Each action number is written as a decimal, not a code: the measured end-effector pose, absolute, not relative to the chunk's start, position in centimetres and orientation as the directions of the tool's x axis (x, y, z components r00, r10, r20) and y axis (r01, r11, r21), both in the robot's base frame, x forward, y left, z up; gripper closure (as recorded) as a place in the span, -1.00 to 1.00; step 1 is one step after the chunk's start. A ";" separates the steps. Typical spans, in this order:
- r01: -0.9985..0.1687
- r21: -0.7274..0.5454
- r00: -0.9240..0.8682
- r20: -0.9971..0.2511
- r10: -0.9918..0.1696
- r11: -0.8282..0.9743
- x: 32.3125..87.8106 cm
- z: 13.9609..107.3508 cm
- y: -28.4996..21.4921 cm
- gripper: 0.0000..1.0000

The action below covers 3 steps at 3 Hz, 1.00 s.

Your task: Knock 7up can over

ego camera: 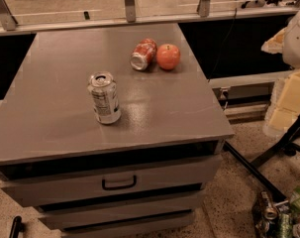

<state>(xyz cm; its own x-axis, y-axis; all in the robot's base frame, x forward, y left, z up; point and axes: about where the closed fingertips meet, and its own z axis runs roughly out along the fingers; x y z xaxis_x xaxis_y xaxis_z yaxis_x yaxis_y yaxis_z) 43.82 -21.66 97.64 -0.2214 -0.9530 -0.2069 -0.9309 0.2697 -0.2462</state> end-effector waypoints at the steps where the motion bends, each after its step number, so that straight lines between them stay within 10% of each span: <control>1: -0.931 -0.246 -0.221 -0.207 -0.953 0.270 43.8 97.6 -21.7 -1.00; 3: -0.953 -0.255 -0.063 -0.360 -0.931 0.164 47.9 97.8 -12.1 -1.00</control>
Offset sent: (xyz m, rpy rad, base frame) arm 0.0377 0.0632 -0.0046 0.1192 -0.0003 0.1007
